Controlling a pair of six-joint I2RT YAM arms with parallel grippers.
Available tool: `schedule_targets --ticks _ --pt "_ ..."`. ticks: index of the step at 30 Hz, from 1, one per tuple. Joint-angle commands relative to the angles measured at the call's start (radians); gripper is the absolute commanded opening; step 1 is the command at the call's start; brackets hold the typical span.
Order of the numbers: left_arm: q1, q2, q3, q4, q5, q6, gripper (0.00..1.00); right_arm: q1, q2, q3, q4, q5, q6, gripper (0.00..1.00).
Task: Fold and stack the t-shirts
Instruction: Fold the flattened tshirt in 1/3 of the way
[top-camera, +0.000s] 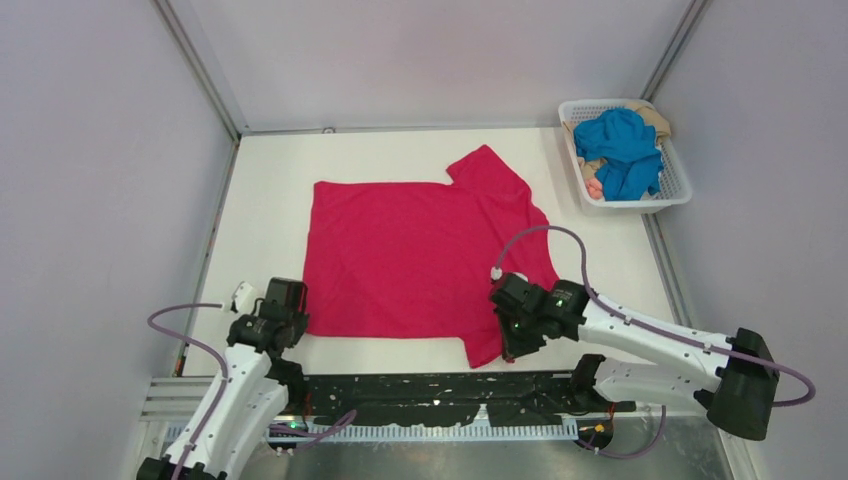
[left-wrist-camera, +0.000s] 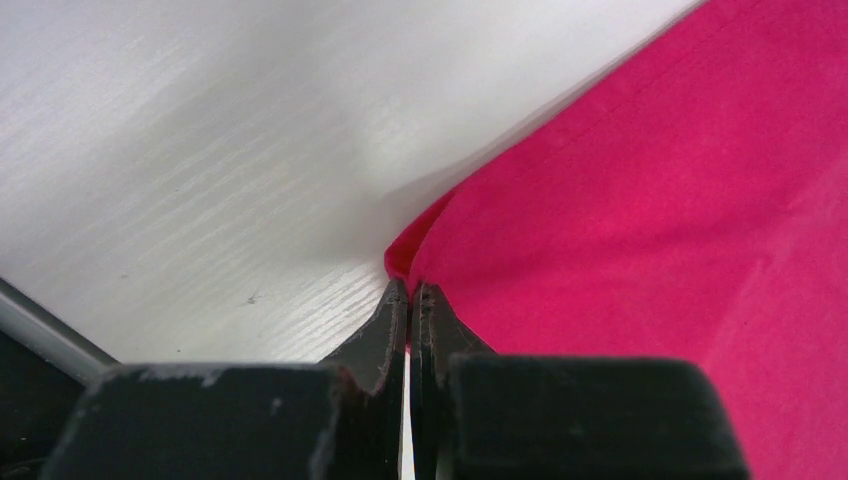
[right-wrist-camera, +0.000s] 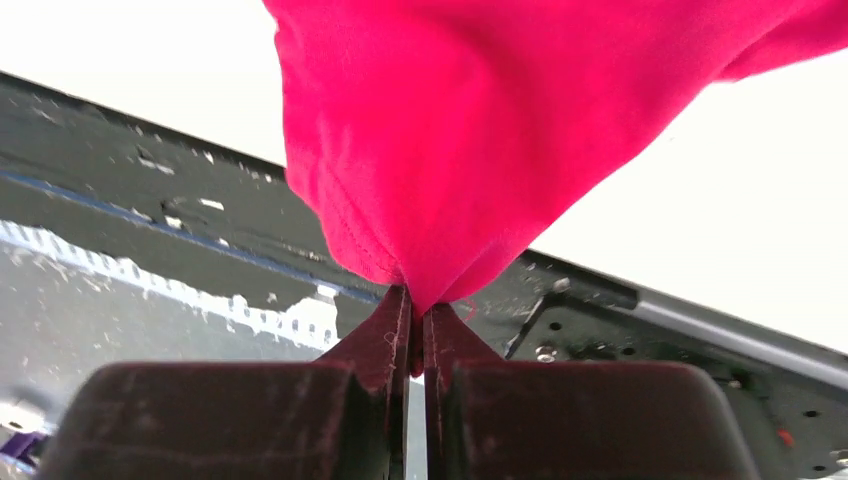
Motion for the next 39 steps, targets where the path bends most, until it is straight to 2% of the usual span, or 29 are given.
schedule_targets --ticks 1,8,15,21,27,39 --pt "0.004 0.069 0.073 0.113 0.031 0.038 0.0 -0.125 -0.021 0.13 -0.055 0.06 -0.144 0.06" --pt "0.005 0.208 0.203 0.111 -0.023 0.037 0.0 -0.277 0.146 0.352 -0.091 0.114 -0.268 0.06" --pt "0.015 0.356 0.325 0.104 -0.053 0.057 0.0 -0.418 0.285 0.548 -0.038 0.177 -0.328 0.06" --pt "0.049 0.484 0.388 0.162 -0.008 0.08 0.0 -0.491 0.386 0.653 0.007 0.212 -0.364 0.06" --pt "0.054 0.604 0.477 0.156 -0.031 0.079 0.0 -0.533 0.479 0.723 0.017 0.202 -0.411 0.06" --pt "0.095 0.689 0.553 0.171 -0.075 0.101 0.0 -0.602 0.564 0.743 0.013 0.195 -0.487 0.06"
